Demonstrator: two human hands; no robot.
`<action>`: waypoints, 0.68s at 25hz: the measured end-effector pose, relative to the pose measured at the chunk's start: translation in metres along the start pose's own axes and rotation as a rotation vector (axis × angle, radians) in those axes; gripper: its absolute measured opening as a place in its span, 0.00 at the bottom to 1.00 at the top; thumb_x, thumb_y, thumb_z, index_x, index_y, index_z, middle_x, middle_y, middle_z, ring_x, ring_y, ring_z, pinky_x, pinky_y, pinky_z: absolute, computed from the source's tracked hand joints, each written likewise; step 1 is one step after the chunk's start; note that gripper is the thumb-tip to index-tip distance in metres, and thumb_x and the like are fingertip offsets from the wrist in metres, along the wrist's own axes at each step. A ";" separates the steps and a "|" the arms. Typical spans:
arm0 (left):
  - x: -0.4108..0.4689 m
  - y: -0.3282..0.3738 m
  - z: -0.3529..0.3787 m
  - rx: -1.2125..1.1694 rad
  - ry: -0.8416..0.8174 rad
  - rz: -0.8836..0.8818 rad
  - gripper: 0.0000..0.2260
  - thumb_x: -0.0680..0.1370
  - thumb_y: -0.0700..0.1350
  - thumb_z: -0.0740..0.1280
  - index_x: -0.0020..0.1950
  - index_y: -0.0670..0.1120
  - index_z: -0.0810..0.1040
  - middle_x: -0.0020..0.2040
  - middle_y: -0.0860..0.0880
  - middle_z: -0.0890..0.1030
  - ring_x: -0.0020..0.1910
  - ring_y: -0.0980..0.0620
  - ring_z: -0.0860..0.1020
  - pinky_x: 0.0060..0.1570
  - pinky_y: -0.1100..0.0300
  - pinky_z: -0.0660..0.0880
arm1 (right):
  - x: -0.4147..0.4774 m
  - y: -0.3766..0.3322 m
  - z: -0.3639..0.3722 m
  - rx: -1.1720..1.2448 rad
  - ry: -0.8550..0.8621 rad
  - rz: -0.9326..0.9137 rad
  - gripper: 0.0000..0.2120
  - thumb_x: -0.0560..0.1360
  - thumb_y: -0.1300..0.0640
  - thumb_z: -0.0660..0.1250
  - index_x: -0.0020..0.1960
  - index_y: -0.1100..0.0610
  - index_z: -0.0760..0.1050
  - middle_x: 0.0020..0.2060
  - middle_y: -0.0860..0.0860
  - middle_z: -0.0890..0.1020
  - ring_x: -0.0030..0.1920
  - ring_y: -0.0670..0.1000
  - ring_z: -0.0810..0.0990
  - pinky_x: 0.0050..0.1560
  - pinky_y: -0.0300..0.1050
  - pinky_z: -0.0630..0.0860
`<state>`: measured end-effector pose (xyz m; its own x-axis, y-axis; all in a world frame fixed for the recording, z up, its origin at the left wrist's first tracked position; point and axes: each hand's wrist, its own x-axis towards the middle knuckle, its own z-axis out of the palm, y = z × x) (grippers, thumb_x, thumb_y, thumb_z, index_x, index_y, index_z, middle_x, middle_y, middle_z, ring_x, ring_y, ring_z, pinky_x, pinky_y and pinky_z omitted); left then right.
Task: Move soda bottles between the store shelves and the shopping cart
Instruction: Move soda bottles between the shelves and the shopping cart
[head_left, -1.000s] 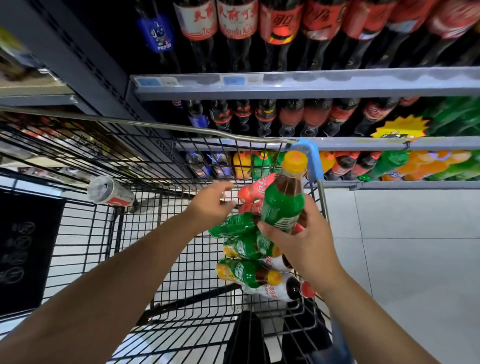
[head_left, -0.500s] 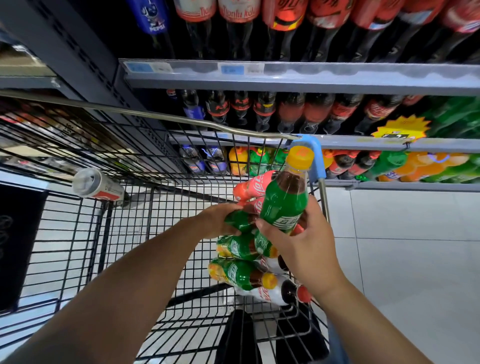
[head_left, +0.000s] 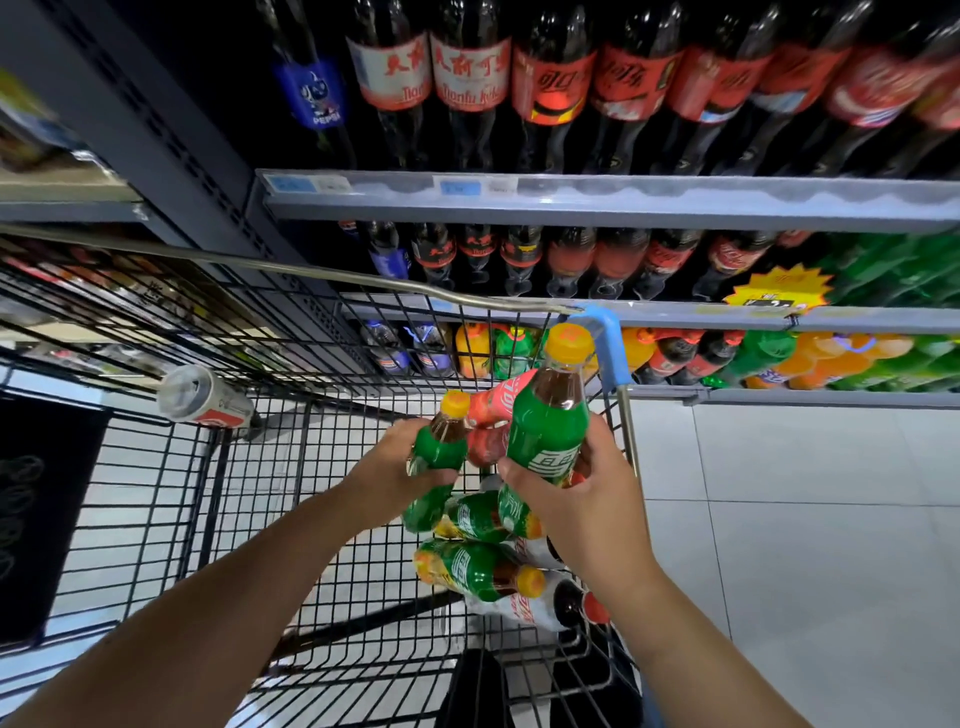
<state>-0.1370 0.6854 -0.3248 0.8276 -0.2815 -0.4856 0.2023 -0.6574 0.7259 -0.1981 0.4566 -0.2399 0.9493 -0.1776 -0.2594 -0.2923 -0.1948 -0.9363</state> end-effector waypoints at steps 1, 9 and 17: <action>-0.012 0.006 -0.007 -0.034 0.007 0.003 0.24 0.73 0.56 0.76 0.65 0.59 0.71 0.60 0.56 0.73 0.60 0.57 0.74 0.54 0.63 0.71 | -0.003 -0.004 0.000 0.002 -0.004 0.004 0.23 0.68 0.54 0.82 0.59 0.45 0.78 0.48 0.34 0.84 0.48 0.35 0.82 0.44 0.24 0.75; -0.109 0.070 -0.052 -0.396 0.183 0.077 0.17 0.72 0.58 0.76 0.59 0.59 0.80 0.54 0.58 0.84 0.54 0.61 0.81 0.45 0.70 0.77 | -0.053 -0.039 -0.020 0.038 -0.145 0.026 0.23 0.67 0.52 0.82 0.59 0.41 0.79 0.49 0.36 0.86 0.49 0.36 0.84 0.44 0.24 0.75; -0.164 0.169 -0.060 -0.661 0.154 0.219 0.11 0.72 0.62 0.72 0.54 0.69 0.81 0.55 0.61 0.85 0.53 0.62 0.83 0.44 0.73 0.77 | -0.089 -0.108 -0.048 0.104 -0.209 -0.012 0.25 0.66 0.41 0.80 0.60 0.29 0.76 0.56 0.37 0.85 0.54 0.37 0.83 0.47 0.30 0.80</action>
<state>-0.2075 0.6624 -0.0931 0.9402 -0.2246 -0.2562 0.2581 -0.0217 0.9659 -0.2567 0.4473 -0.1044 0.9591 0.0302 -0.2815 -0.2777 -0.0933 -0.9561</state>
